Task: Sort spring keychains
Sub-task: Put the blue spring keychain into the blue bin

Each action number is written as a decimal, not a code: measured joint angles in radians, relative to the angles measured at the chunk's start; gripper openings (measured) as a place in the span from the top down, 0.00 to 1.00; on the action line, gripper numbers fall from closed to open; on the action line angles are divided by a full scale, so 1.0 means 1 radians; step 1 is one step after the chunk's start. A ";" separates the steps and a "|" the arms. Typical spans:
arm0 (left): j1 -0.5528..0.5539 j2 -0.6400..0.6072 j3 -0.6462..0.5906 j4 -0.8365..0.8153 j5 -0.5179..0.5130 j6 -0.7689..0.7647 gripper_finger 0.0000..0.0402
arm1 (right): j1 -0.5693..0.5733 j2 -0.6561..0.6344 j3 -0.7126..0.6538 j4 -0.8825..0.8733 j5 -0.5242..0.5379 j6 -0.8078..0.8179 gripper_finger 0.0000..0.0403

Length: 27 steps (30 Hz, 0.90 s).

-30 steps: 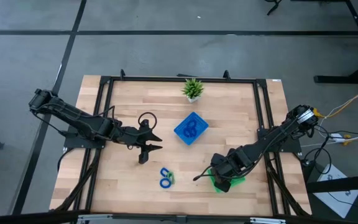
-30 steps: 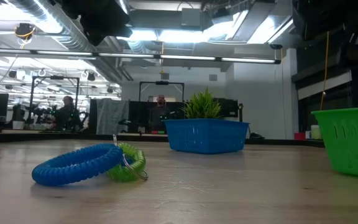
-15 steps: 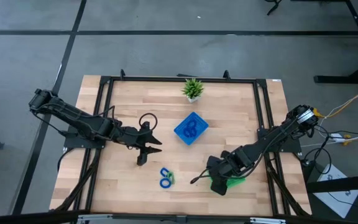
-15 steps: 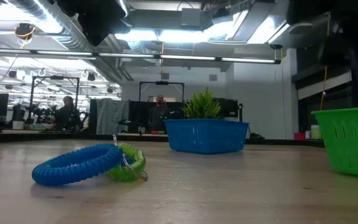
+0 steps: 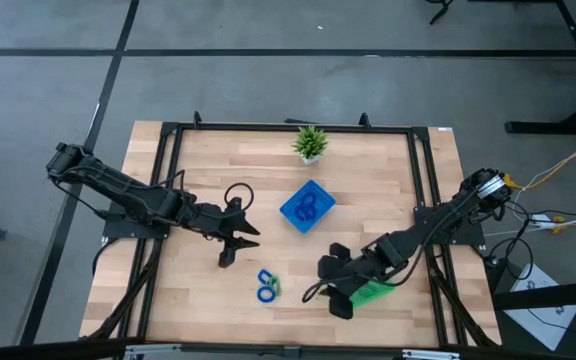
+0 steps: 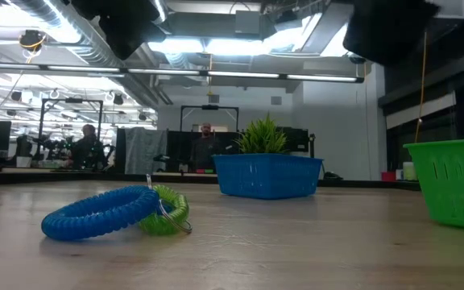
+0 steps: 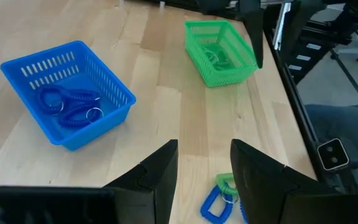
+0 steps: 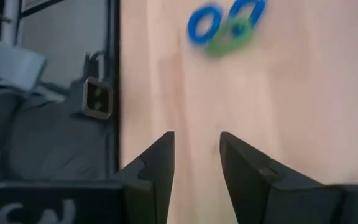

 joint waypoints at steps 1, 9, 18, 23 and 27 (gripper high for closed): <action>-0.001 0.000 0.000 0.000 0.000 0.000 0.64 | 0.000 0.000 0.000 0.011 0.032 -0.022 0.68; -0.041 0.000 0.000 0.000 0.041 0.060 0.64 | 0.000 0.000 0.000 0.030 0.259 -0.102 0.68; -0.116 0.001 0.000 0.000 0.041 0.115 0.64 | 0.000 0.060 0.000 0.169 0.357 -0.153 0.68; -0.144 0.022 0.000 0.000 0.041 0.115 0.64 | 0.000 0.117 0.000 0.256 0.357 -0.164 0.68; -0.151 0.056 0.000 0.002 0.041 0.115 0.64 | 0.000 0.149 0.000 0.282 0.355 -0.156 0.68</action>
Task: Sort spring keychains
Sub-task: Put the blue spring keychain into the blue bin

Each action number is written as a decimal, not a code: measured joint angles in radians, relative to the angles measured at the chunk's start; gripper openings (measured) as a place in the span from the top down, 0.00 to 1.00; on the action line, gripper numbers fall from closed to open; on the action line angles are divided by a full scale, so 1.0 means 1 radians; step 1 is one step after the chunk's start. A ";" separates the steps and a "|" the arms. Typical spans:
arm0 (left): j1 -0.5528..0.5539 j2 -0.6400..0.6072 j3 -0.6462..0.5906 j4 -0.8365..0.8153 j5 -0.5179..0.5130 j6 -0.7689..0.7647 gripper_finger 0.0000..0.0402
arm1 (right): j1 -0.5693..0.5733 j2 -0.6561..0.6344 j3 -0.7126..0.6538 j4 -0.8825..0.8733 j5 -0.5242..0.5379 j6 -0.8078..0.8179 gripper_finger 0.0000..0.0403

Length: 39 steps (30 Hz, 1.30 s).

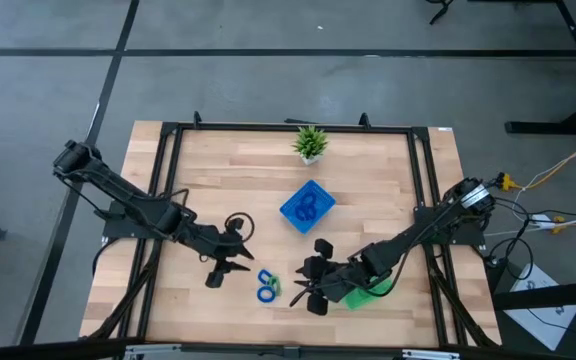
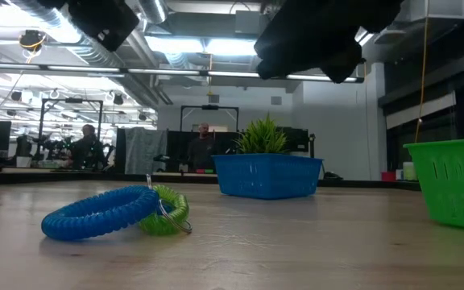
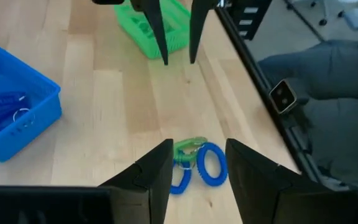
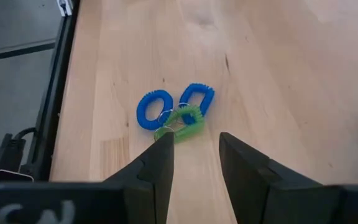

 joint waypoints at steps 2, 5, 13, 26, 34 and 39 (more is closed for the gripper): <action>0.000 0.020 0.000 -0.003 0.000 0.000 0.64 | 0.000 0.012 0.000 0.015 -0.005 0.002 0.68; 0.001 0.054 0.000 -0.001 -0.001 0.000 0.64 | 0.000 0.021 0.000 0.035 -0.008 -0.001 0.68; 0.004 0.185 0.000 0.034 -0.003 -0.008 0.64 | -0.002 0.022 0.000 0.034 -0.007 -0.024 0.68; 0.007 0.358 0.000 0.114 -0.061 -0.024 0.64 | -0.008 0.022 0.000 0.038 -0.008 -0.001 0.68; 0.039 0.438 0.000 0.195 -0.047 -0.034 0.64 | -0.009 0.022 0.000 0.039 -0.007 -0.027 0.68; 0.059 0.491 0.000 0.223 0.008 -0.073 0.64 | -0.011 0.022 0.000 0.040 -0.007 -0.027 0.68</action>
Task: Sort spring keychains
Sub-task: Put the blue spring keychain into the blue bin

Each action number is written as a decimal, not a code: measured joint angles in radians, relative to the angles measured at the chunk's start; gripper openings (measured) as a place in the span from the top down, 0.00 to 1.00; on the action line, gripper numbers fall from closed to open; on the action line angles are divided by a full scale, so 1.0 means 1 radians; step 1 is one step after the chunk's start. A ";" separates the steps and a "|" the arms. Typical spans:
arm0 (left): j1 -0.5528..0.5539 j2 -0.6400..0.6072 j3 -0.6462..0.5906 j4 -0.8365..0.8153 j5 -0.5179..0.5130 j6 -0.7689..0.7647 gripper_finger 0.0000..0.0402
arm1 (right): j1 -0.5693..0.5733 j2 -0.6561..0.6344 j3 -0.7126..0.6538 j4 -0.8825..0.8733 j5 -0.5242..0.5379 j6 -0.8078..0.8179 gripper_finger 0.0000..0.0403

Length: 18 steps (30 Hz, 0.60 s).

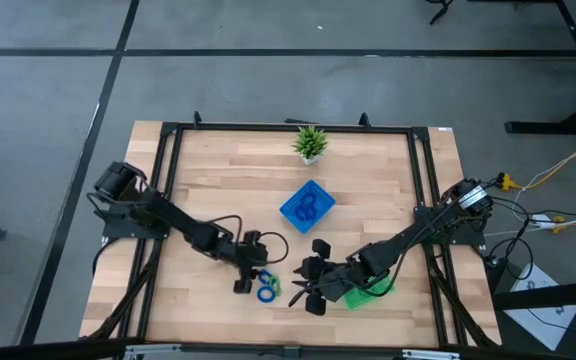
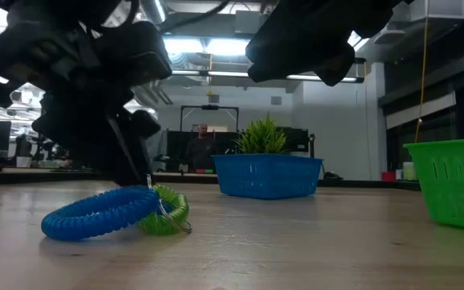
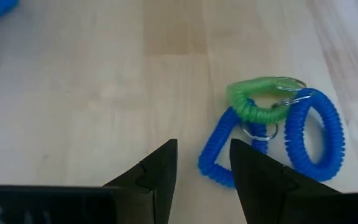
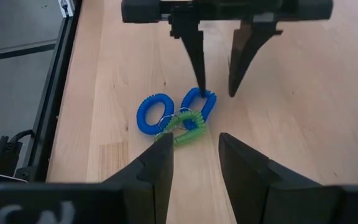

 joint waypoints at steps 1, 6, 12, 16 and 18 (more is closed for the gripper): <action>0.002 0.007 0.000 0.009 0.016 -0.005 0.64 | 0.000 0.000 0.000 0.000 0.000 0.000 0.68; 0.007 0.011 0.000 0.011 0.045 -0.001 0.64 | 0.000 0.000 0.000 0.000 0.000 0.000 0.68; 0.007 0.011 0.000 0.010 0.040 0.022 0.64 | 0.000 0.000 0.000 -0.001 0.000 -0.004 0.68; 0.008 0.011 0.000 0.009 0.010 0.082 0.64 | -0.002 0.000 0.000 0.000 0.001 -0.031 0.68; 0.012 0.010 0.000 0.006 0.007 0.113 0.64 | -0.005 0.000 0.000 0.000 0.001 -0.033 0.68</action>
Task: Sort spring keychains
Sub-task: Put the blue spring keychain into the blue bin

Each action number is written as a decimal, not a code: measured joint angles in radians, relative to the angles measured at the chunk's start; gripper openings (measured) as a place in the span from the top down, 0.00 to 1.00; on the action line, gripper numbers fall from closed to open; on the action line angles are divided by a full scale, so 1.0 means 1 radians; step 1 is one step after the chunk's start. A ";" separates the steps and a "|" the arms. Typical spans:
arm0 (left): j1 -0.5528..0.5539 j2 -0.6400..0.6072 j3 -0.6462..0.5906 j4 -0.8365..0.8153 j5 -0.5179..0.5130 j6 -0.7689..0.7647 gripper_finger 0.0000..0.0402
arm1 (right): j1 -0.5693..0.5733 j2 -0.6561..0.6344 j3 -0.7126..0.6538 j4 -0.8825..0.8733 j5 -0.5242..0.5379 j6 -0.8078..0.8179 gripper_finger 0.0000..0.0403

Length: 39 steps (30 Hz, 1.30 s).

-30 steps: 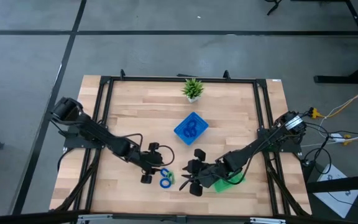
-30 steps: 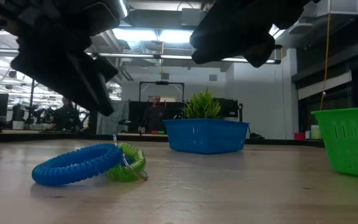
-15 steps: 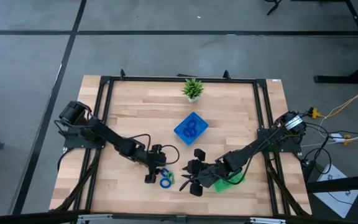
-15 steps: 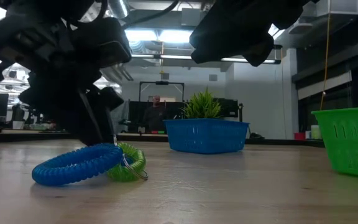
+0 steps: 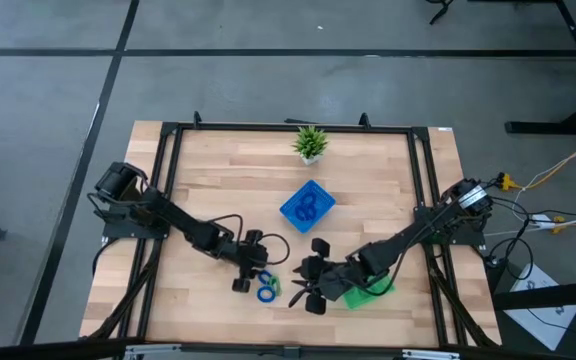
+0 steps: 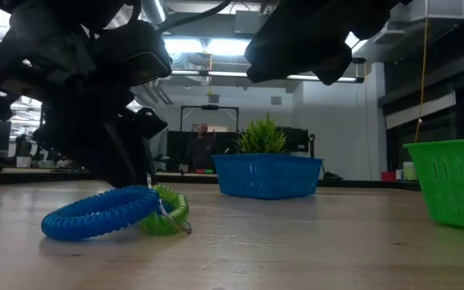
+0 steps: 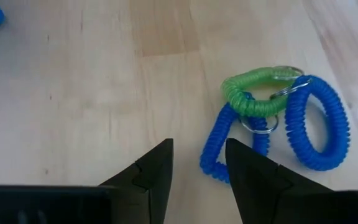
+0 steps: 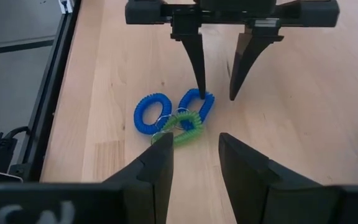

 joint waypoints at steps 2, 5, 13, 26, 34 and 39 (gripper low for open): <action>0.007 0.000 0.000 -0.009 0.002 0.011 0.64 | -0.004 0.000 0.000 0.000 0.000 0.000 0.68; 0.019 0.000 0.000 -0.030 0.025 0.012 0.64 | -0.010 0.000 0.000 0.000 0.000 -0.002 0.68; 0.025 -0.001 0.000 -0.039 0.059 0.039 0.64 | -0.027 0.000 0.000 0.003 -0.001 -0.019 0.68; 0.022 0.065 0.005 -0.012 0.076 0.046 0.64 | -0.032 0.000 0.000 0.043 -0.001 -0.013 0.68; 0.001 0.074 0.004 -0.006 -0.017 0.004 0.64 | -0.033 0.000 0.000 0.043 -0.009 -0.019 0.68; -0.009 0.067 0.003 -0.015 -0.035 -0.011 0.69 | -0.033 0.000 0.000 0.043 -0.010 -0.019 0.68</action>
